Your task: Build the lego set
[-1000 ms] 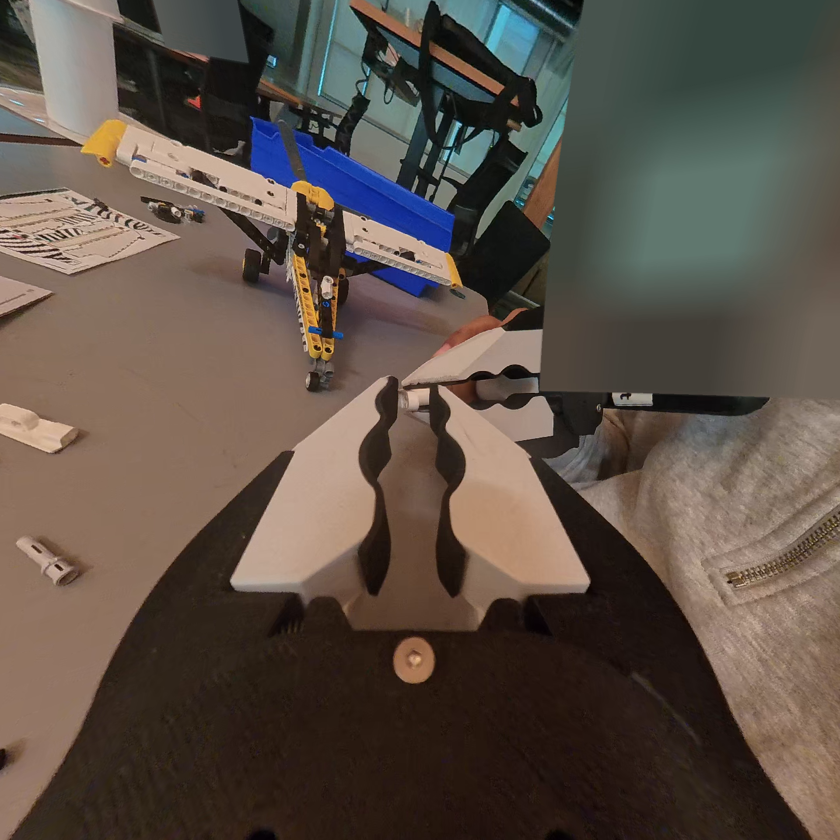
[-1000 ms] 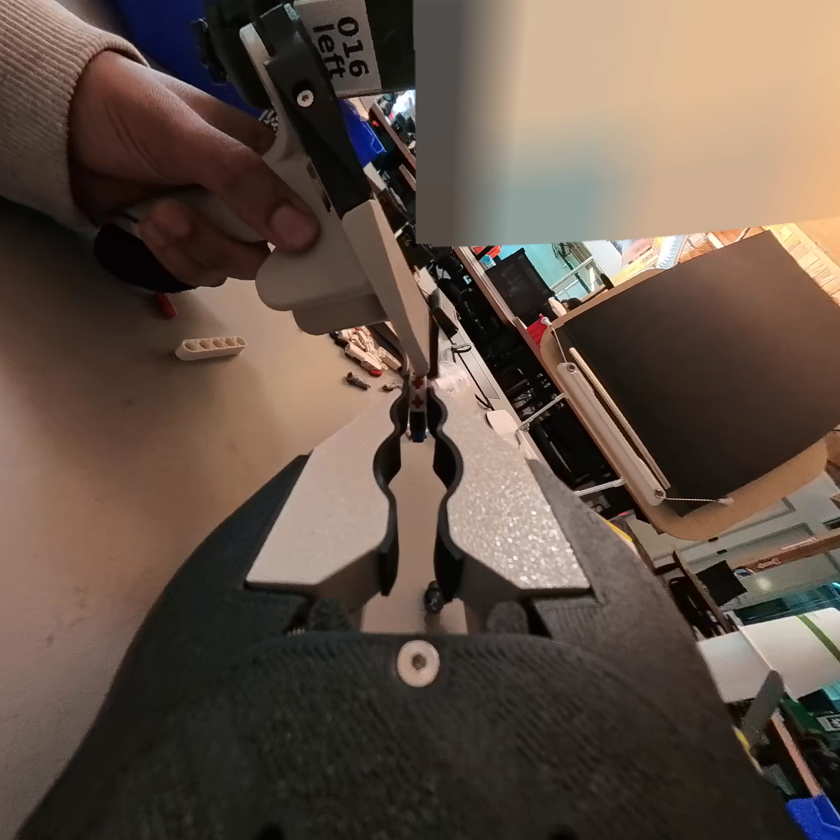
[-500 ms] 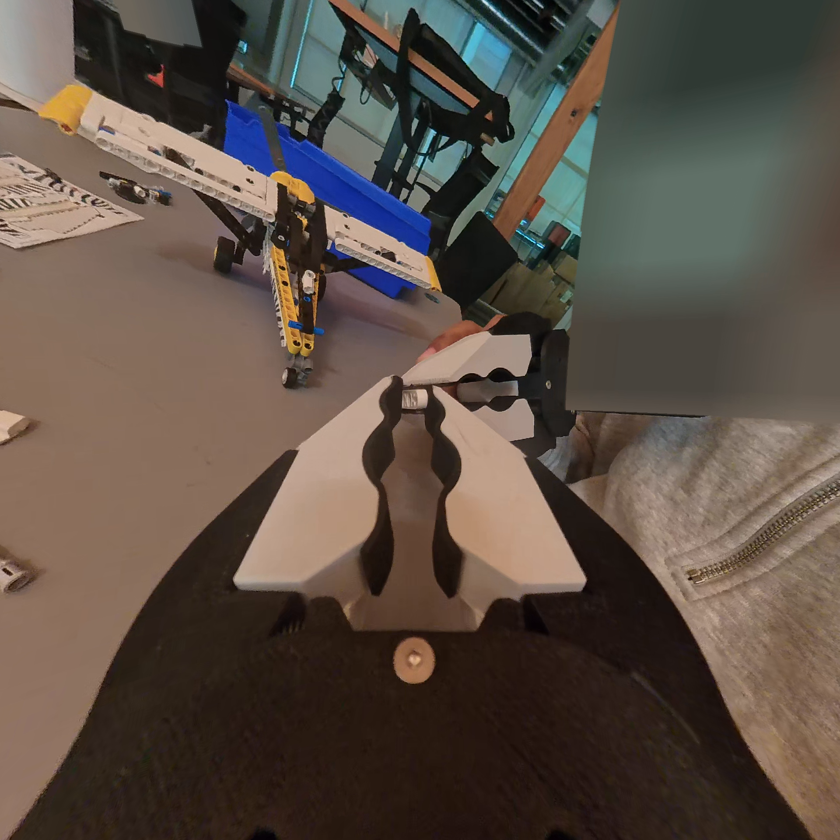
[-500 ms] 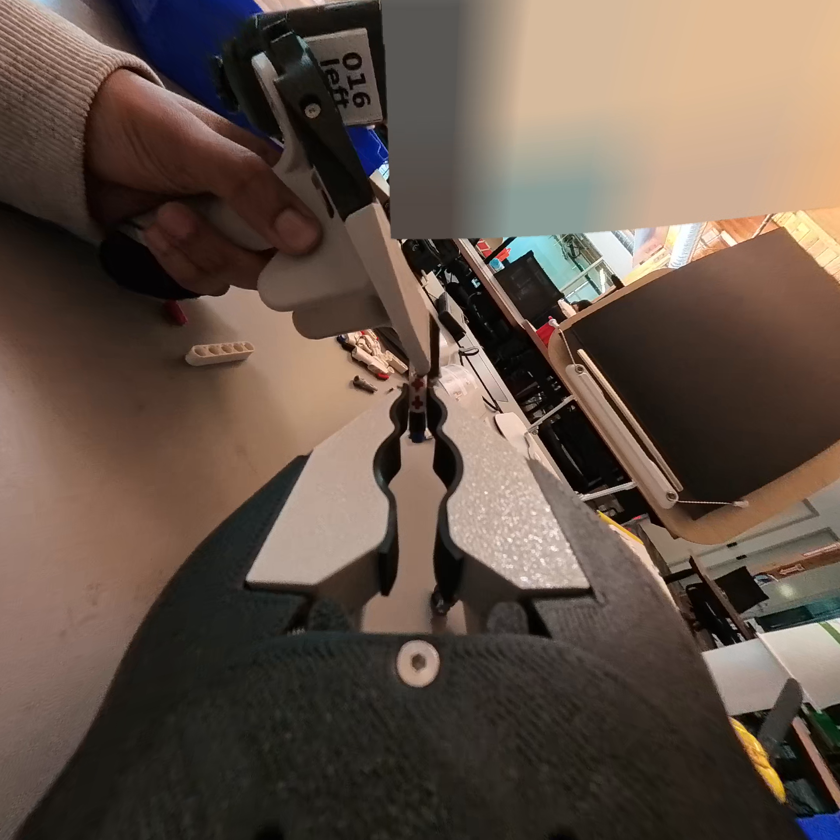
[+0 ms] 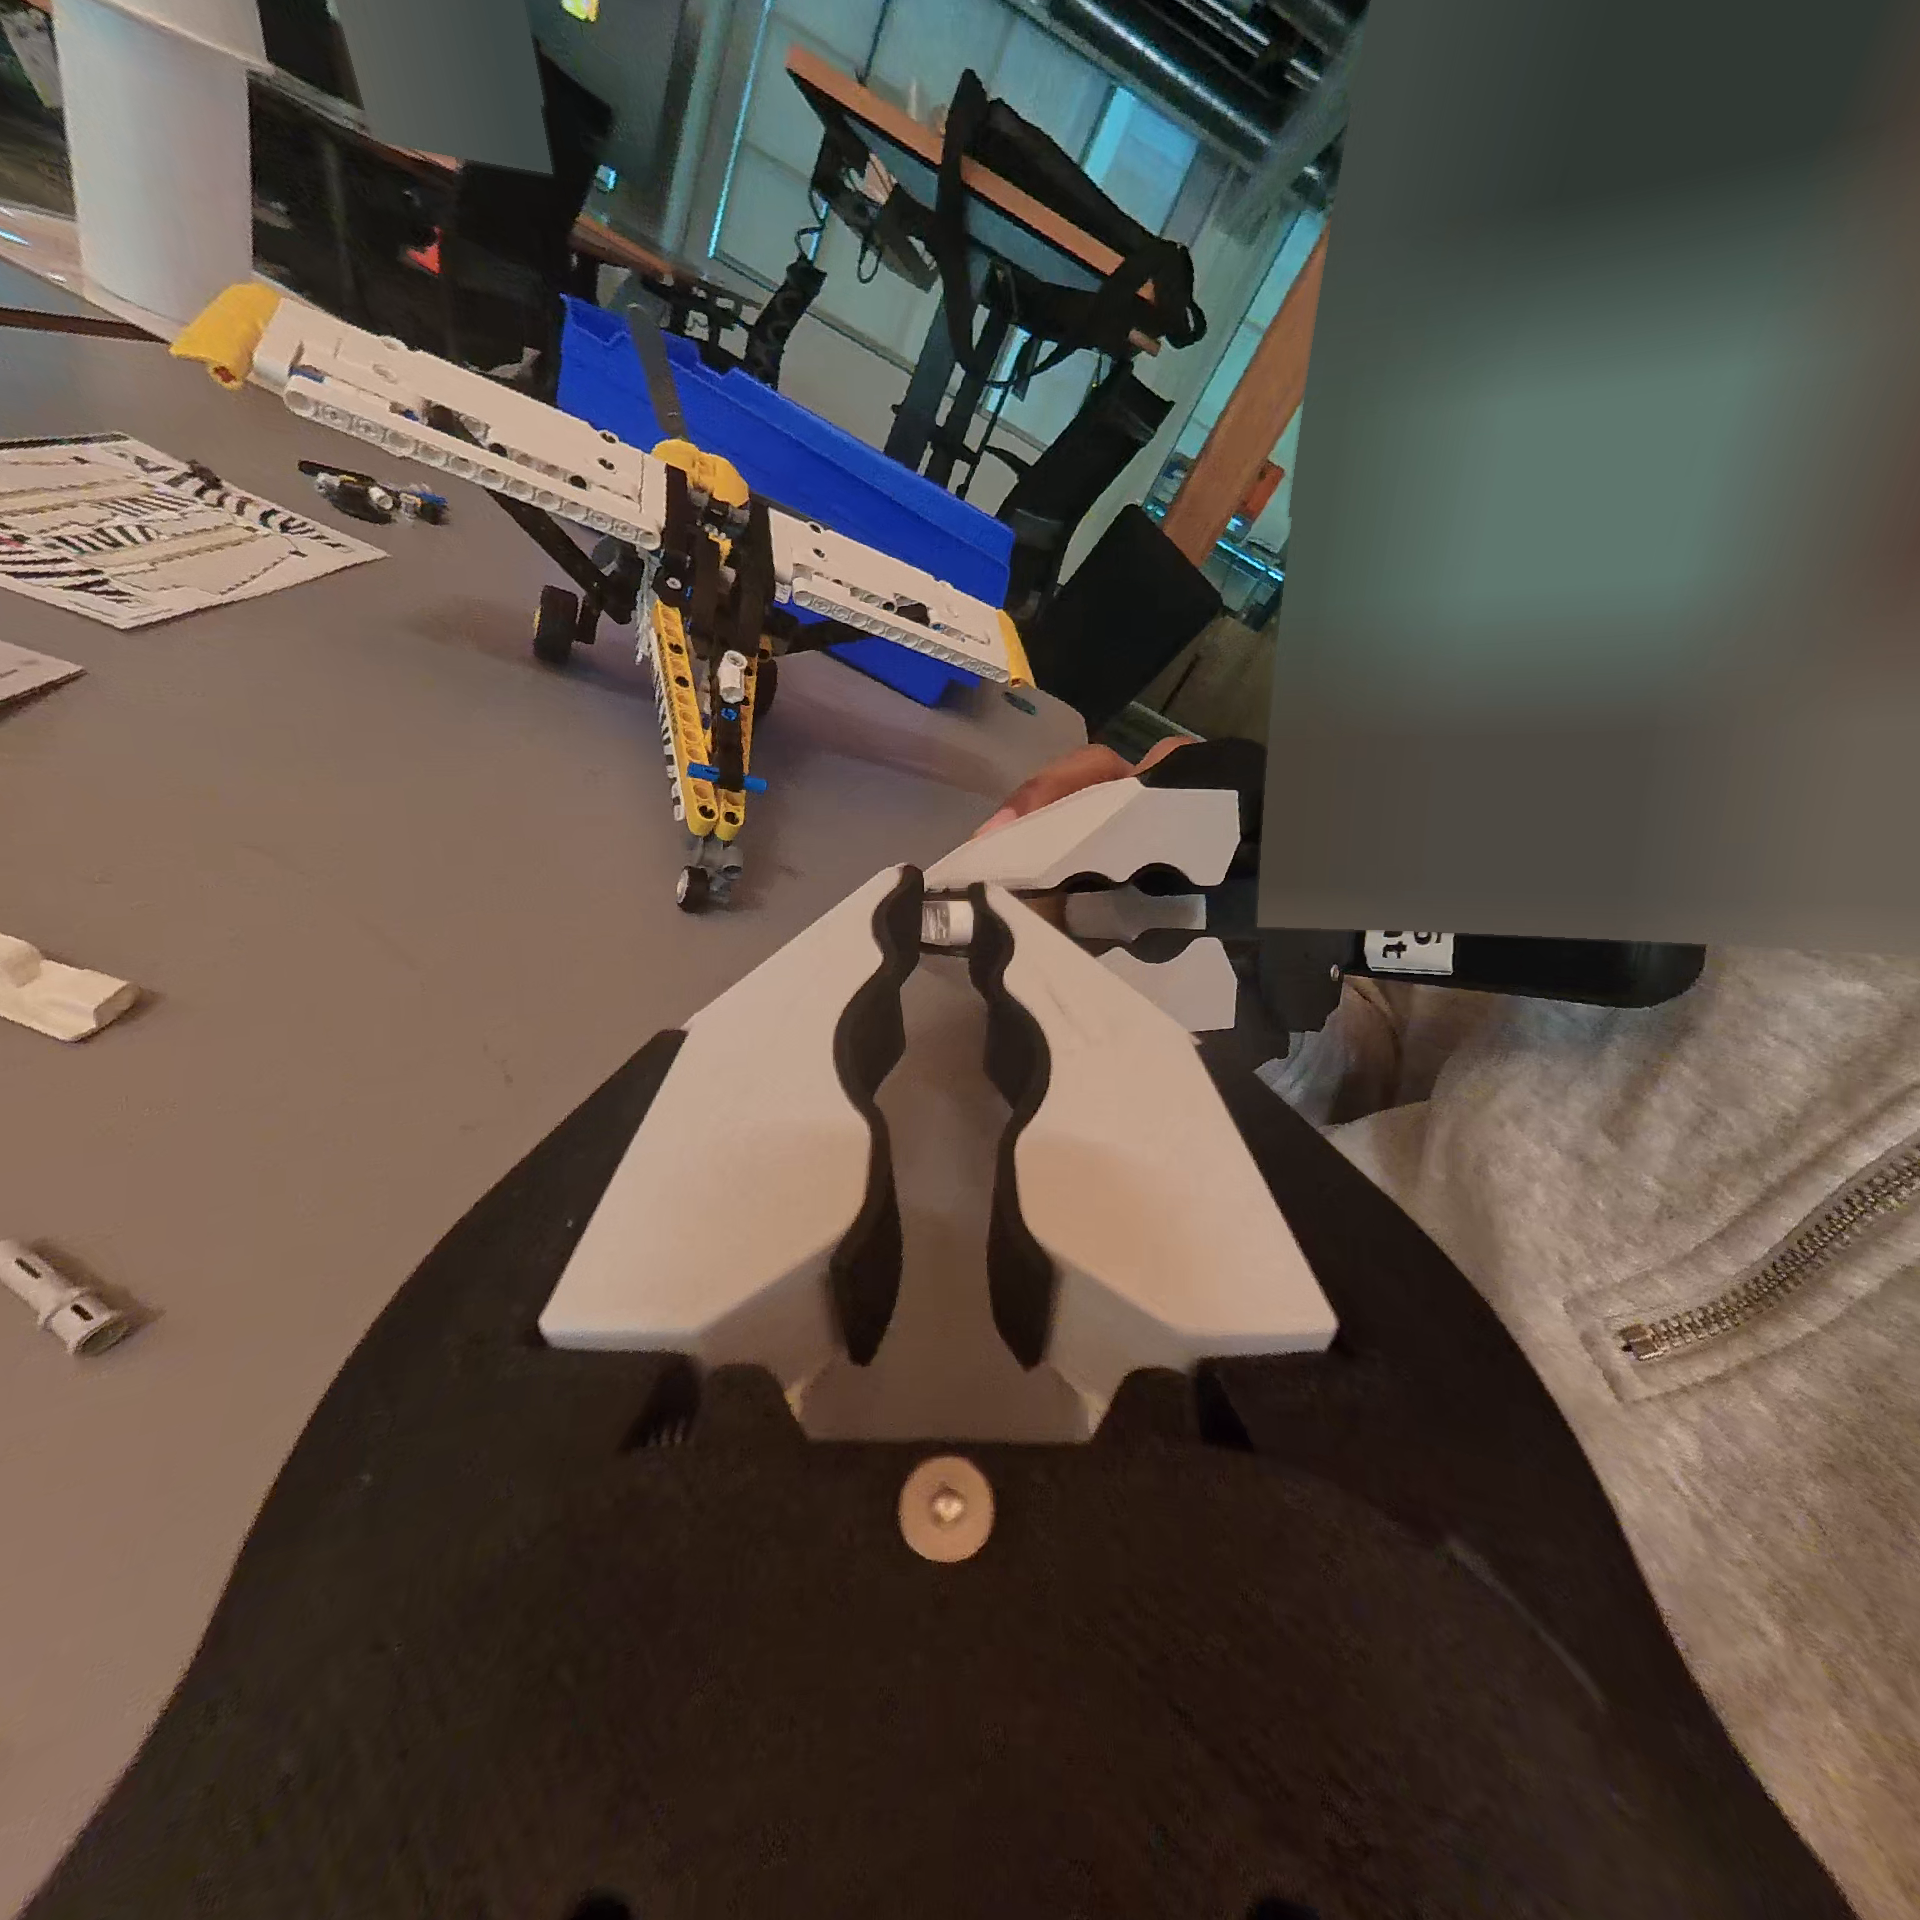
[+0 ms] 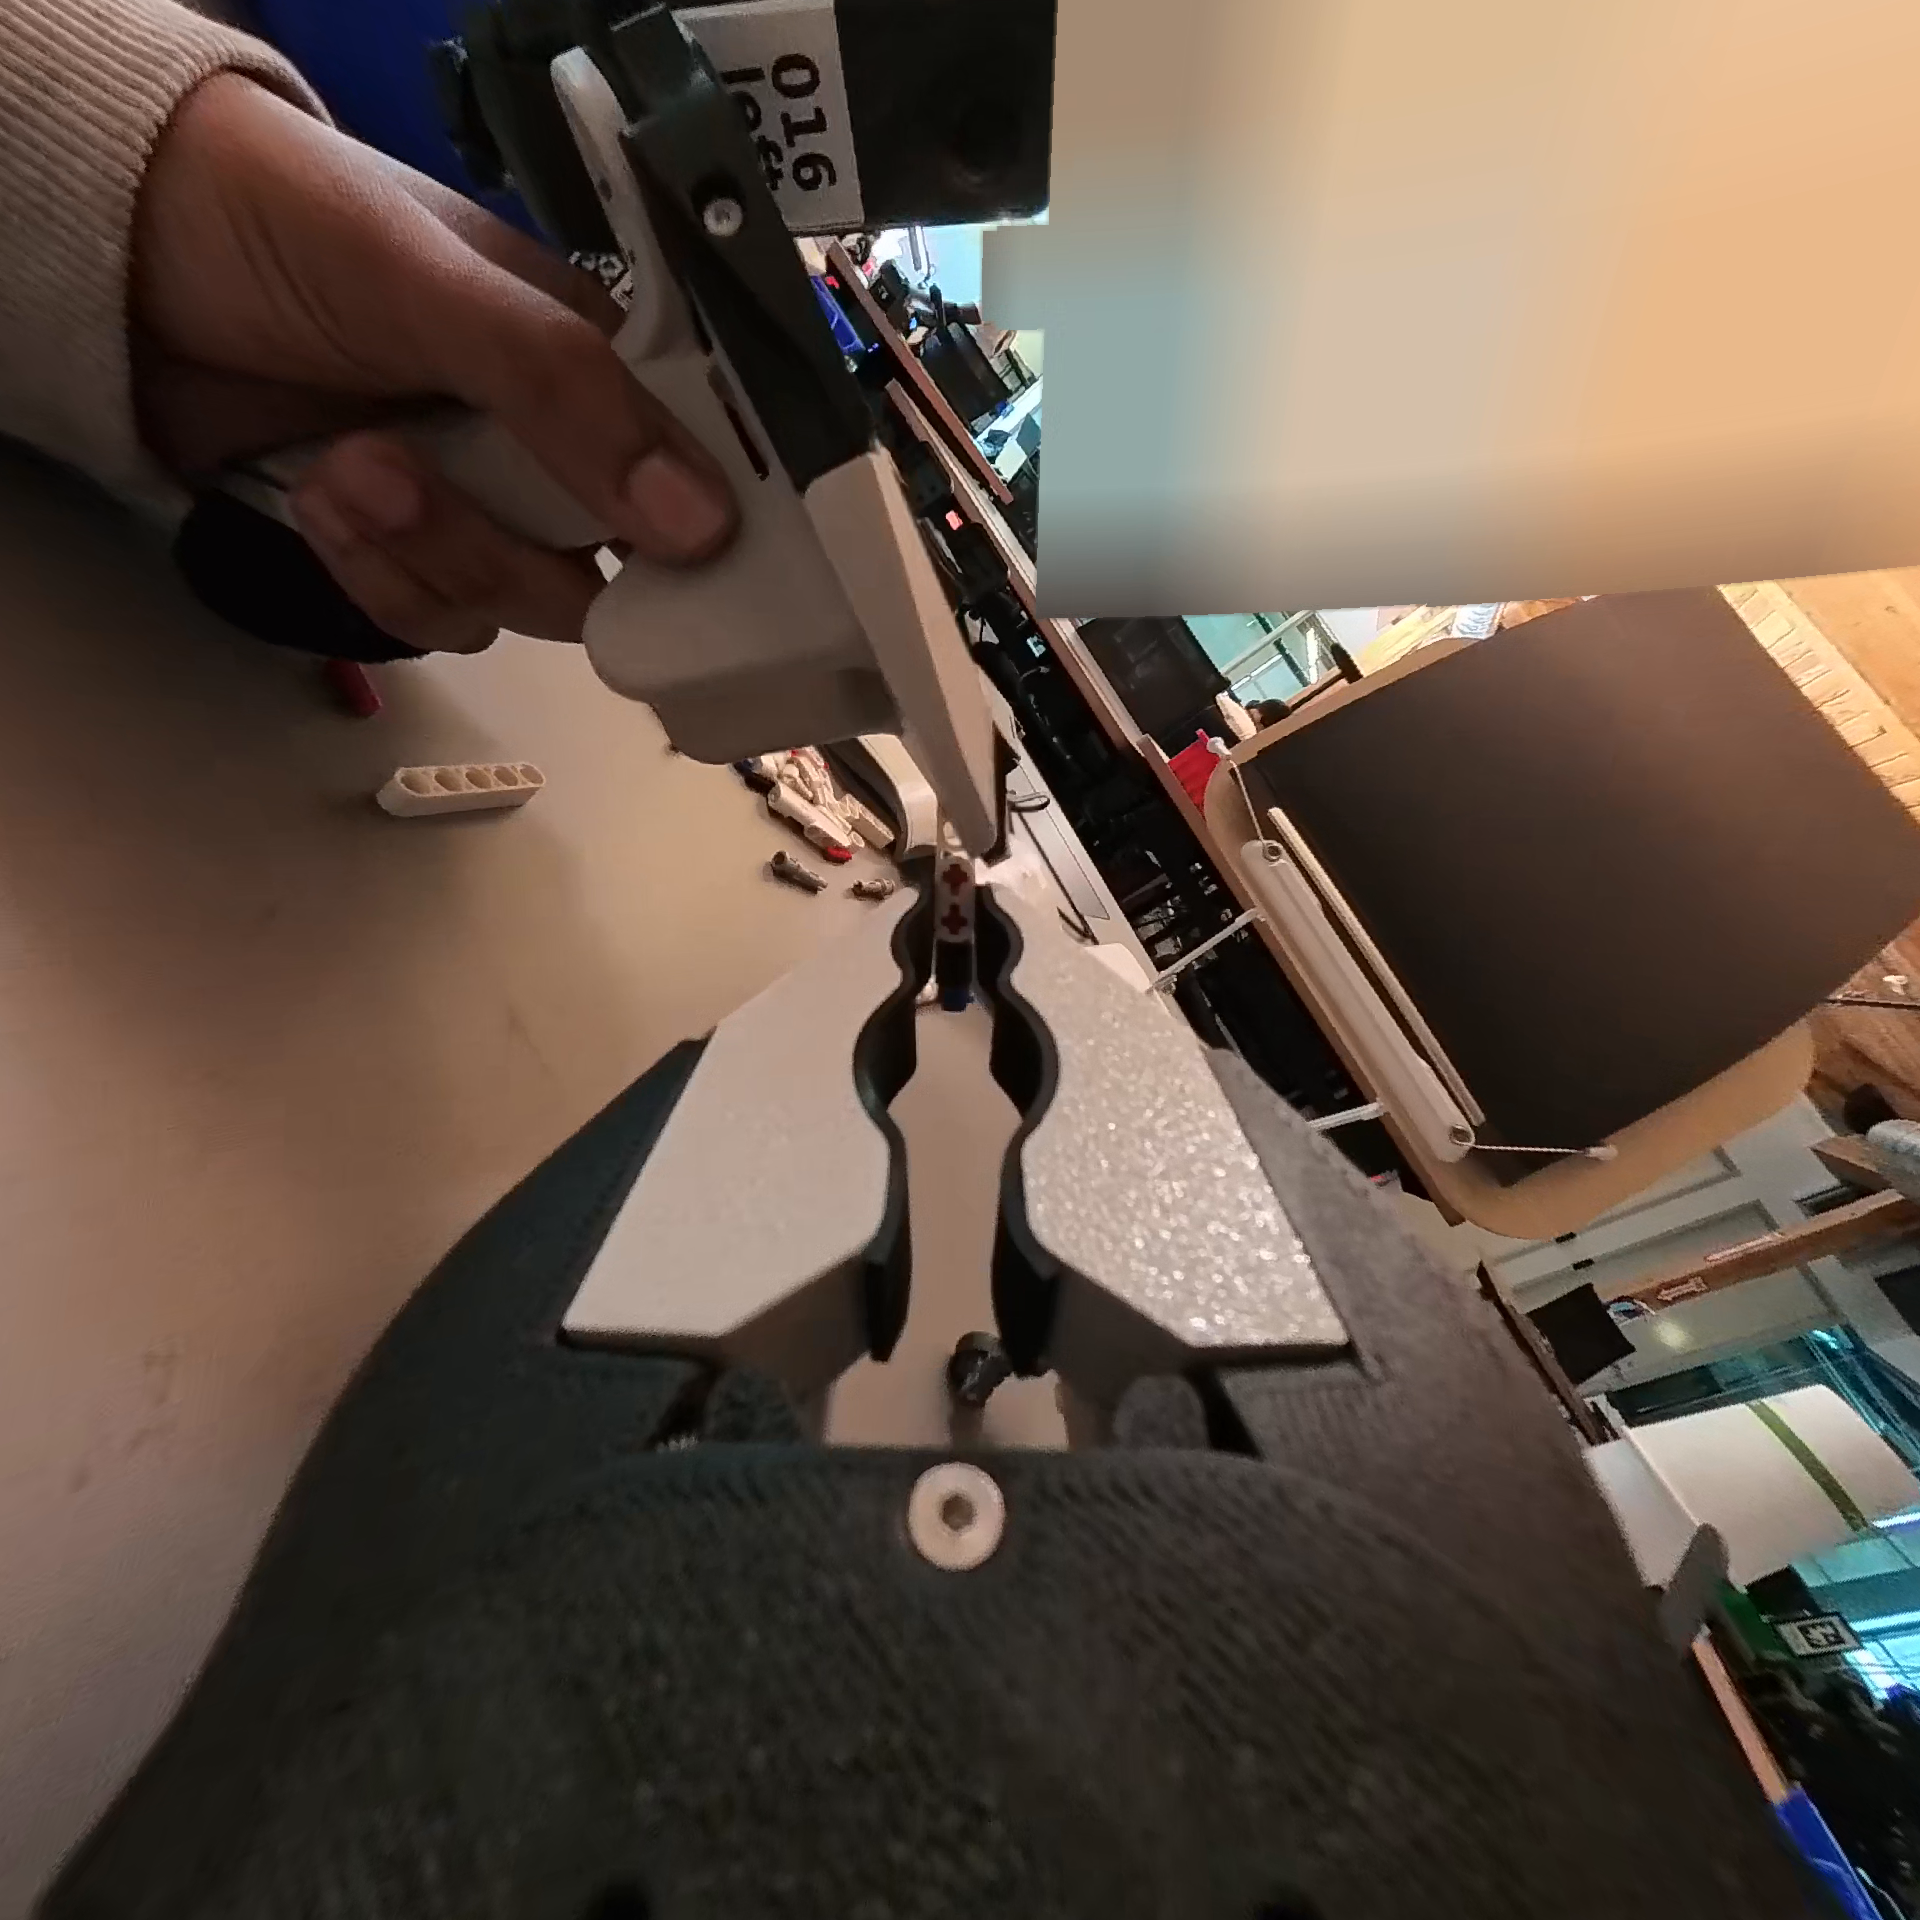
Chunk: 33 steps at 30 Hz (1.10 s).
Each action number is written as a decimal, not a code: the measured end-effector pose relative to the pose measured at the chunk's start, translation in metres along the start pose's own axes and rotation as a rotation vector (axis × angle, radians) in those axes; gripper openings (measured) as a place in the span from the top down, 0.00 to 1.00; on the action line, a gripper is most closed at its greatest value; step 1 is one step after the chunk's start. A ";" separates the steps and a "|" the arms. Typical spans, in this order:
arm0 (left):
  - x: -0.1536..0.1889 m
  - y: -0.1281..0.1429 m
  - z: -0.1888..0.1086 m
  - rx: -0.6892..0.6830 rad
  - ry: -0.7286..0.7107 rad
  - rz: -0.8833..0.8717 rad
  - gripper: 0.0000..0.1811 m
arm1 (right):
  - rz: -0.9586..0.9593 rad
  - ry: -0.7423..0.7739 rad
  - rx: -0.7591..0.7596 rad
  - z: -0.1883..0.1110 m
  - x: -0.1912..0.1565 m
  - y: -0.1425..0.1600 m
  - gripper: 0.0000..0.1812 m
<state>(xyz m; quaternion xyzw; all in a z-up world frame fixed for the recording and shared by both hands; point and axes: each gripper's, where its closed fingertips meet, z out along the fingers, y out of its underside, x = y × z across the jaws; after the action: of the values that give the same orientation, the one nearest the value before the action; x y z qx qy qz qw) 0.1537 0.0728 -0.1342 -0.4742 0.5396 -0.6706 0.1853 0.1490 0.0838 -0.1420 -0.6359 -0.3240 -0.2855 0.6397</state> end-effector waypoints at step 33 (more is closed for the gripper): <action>0.002 -0.011 -0.005 0.087 0.059 -0.052 0.83 | 0.668 -0.260 0.171 -0.006 0.016 -0.002 0.97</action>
<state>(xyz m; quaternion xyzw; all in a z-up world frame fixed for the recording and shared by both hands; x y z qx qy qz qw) 0.1518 0.0775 -0.1227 -0.4597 0.5027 -0.7116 0.1723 0.1579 0.0782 -0.1280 -0.6818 -0.1999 0.0504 0.7018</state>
